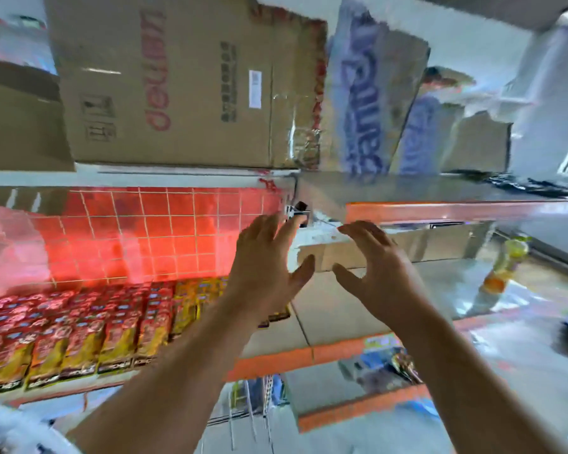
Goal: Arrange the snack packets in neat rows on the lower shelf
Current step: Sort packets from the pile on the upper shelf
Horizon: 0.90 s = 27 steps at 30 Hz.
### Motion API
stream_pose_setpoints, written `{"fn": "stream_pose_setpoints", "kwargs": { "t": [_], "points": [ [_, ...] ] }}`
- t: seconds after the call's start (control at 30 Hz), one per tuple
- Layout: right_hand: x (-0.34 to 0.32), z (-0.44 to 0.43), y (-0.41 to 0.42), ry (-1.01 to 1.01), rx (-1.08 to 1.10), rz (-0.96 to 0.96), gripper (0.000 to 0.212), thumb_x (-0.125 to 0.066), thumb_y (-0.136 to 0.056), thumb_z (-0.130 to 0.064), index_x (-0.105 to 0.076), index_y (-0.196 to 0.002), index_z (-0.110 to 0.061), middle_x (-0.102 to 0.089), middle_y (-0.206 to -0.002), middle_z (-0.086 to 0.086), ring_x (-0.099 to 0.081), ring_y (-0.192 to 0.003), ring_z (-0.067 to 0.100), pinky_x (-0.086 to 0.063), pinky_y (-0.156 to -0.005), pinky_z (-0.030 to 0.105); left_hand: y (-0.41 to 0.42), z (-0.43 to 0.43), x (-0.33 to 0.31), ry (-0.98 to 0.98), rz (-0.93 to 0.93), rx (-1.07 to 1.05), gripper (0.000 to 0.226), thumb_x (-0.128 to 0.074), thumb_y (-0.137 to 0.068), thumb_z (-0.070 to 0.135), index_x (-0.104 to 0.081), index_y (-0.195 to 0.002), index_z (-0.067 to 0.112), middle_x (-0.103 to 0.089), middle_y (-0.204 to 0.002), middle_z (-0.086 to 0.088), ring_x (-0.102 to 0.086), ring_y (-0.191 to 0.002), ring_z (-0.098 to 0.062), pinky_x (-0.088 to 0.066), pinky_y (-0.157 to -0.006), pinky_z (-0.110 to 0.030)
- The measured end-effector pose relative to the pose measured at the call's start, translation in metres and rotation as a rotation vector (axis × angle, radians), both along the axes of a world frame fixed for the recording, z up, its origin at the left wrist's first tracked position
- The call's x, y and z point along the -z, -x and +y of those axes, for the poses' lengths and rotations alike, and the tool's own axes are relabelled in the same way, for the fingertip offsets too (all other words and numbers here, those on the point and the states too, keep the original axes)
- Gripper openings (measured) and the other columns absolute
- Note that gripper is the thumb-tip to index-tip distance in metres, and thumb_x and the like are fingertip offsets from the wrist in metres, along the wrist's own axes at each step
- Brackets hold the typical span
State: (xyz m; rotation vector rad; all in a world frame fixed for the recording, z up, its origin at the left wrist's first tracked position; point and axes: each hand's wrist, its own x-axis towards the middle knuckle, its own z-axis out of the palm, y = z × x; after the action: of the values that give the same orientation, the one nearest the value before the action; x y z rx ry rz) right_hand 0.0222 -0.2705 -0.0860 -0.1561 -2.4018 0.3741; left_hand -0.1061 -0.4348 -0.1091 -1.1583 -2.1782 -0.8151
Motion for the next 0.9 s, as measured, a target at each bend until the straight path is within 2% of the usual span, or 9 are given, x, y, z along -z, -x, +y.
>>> {"fn": "stream_pose_setpoints", "kwargs": {
  "t": [0.27,0.4,0.5,0.53,0.63,0.73,0.77,0.83,0.9],
  "points": [
    [-0.034,0.096,-0.041,-0.024,0.175,0.027,0.063,-0.063,-0.078,-0.04,-0.058,-0.136,-0.018,-0.054,-0.139,0.0,-0.054,-0.126,0.024,-0.044,-0.108,0.04,-0.021,0.111,-0.063,0.074,0.154,0.179,0.063,-0.052,-0.087,0.054,-0.054,-0.142,0.022,-0.059,-0.133,-0.004,-0.055,-0.121,-0.031,-0.046,-0.1,-0.046],
    [-0.045,0.147,-0.044,-0.052,0.246,-0.005,0.055,-0.072,-0.085,-0.028,-0.057,-0.137,-0.021,-0.054,-0.137,-0.001,-0.054,-0.123,0.024,-0.042,-0.102,0.031,-0.013,0.161,-0.095,0.288,-0.036,0.096,0.059,-0.051,-0.096,0.064,-0.054,-0.142,0.028,-0.066,-0.13,0.0,-0.061,-0.115,-0.026,-0.051,-0.096,-0.038],
    [-0.049,0.186,-0.04,-0.072,0.292,-0.056,0.053,-0.072,-0.089,-0.028,-0.056,-0.138,-0.022,-0.056,-0.137,-0.002,-0.055,-0.123,0.023,-0.045,-0.102,0.034,-0.001,0.2,-0.114,0.511,-0.081,0.055,0.052,-0.045,-0.1,0.065,-0.064,-0.122,0.022,-0.067,-0.1,0.0,-0.062,-0.091,-0.02,-0.054,-0.085,-0.038],
    [-0.05,0.202,-0.036,-0.071,0.305,-0.069,0.05,-0.071,-0.09,-0.03,-0.057,-0.137,-0.023,-0.058,-0.136,-0.002,-0.056,-0.122,0.023,-0.046,-0.102,0.036,0.002,0.215,-0.12,0.556,-0.078,0.053,0.05,-0.044,-0.101,0.063,-0.065,-0.121,0.021,-0.065,-0.098,-0.001,-0.061,-0.09,-0.02,-0.053,-0.084,-0.038],
    [-0.053,0.247,-0.023,-0.028,0.345,-0.08,0.032,-0.068,-0.094,-0.032,-0.066,-0.125,-0.024,-0.065,-0.125,-0.002,-0.062,-0.111,0.021,-0.049,-0.097,0.037,0.009,0.254,-0.139,0.683,-0.112,0.135,0.046,-0.045,-0.104,0.056,-0.064,-0.132,0.025,-0.065,-0.121,-0.003,-0.06,-0.105,-0.022,-0.049,-0.091,-0.037],
    [-0.058,0.286,-0.007,-0.004,0.393,-0.105,0.012,-0.063,-0.096,-0.033,-0.072,-0.101,-0.026,-0.068,-0.101,-0.002,-0.063,-0.094,0.025,-0.05,-0.084,0.037,0.012,0.295,-0.157,0.874,-0.058,0.191,0.042,-0.046,-0.105,0.048,-0.059,-0.141,0.029,-0.06,-0.14,0.0,-0.057,-0.122,-0.024,-0.047,-0.1,-0.038],
    [-0.059,0.297,-0.003,0.001,0.422,-0.137,0.014,-0.061,-0.097,-0.035,-0.072,-0.094,-0.027,-0.067,-0.094,-0.001,-0.063,-0.089,0.026,-0.05,-0.08,0.038,0.012,0.306,-0.161,0.942,-0.03,0.19,0.044,-0.046,-0.105,0.046,-0.057,-0.143,0.028,-0.059,-0.142,-0.001,-0.057,-0.123,-0.024,-0.048,-0.097,-0.037],
    [-0.065,0.318,0.003,0.008,0.506,-0.194,0.021,-0.058,-0.096,-0.043,-0.069,-0.088,-0.027,-0.065,-0.087,-0.003,-0.061,-0.083,0.025,-0.051,-0.075,0.038,0.011,0.331,-0.169,1.043,0.005,0.183,0.047,-0.048,-0.105,0.044,-0.053,-0.147,0.026,-0.057,-0.142,-0.004,-0.059,-0.116,-0.023,-0.049,-0.076,-0.027],
    [-0.071,0.338,0.005,0.027,0.566,-0.208,0.023,-0.059,-0.093,-0.047,-0.067,-0.087,-0.027,-0.067,-0.086,-0.002,-0.063,-0.081,0.025,-0.054,-0.073,0.04,0.007,0.352,-0.174,1.091,0.049,0.18,0.05,-0.05,-0.104,0.046,-0.05,-0.151,0.026,-0.056,-0.144,-0.005,-0.059,-0.108,-0.022,-0.039,-0.058,-0.022]
  ]
}}
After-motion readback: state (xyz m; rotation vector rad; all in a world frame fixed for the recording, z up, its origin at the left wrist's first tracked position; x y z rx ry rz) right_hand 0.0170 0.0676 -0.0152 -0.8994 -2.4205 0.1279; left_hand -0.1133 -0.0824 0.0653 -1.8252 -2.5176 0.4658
